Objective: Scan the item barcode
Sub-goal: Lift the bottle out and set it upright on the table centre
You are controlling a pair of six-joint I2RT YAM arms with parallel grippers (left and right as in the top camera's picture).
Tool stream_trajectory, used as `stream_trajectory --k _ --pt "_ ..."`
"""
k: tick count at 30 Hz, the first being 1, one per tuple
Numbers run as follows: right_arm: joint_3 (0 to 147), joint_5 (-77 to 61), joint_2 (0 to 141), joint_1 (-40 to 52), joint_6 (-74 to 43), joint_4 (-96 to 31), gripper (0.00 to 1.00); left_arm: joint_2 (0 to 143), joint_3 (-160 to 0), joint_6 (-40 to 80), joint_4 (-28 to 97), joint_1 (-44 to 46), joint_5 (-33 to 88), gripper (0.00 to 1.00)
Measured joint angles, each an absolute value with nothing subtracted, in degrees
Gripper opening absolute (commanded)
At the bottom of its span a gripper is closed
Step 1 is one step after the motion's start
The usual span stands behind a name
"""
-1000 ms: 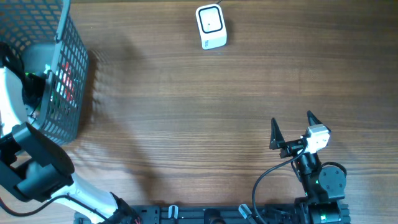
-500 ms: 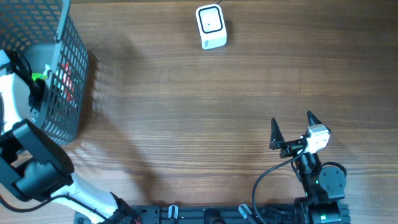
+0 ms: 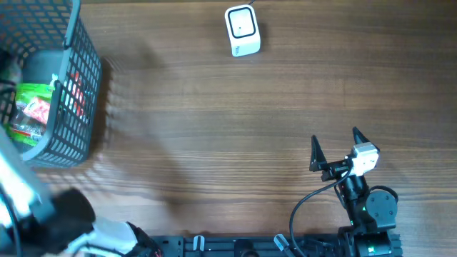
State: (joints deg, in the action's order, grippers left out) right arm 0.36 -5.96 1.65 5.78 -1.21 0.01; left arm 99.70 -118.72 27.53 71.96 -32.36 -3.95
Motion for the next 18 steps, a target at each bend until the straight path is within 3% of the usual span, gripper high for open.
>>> stream_trajectory --k 5,12,18 --pt "0.36 -5.96 1.65 5.78 -1.21 0.01 1.0 87.31 -125.38 27.57 77.06 -25.47 -0.32 0.53" --pt "0.36 -5.96 1.65 5.78 -1.21 0.01 1.0 87.77 -122.72 28.01 88.55 2.37 1.1 0.52" --pt "0.36 -5.96 1.65 5.78 -1.21 0.01 1.0 94.94 -104.79 33.21 79.44 23.42 -1.56 0.56"
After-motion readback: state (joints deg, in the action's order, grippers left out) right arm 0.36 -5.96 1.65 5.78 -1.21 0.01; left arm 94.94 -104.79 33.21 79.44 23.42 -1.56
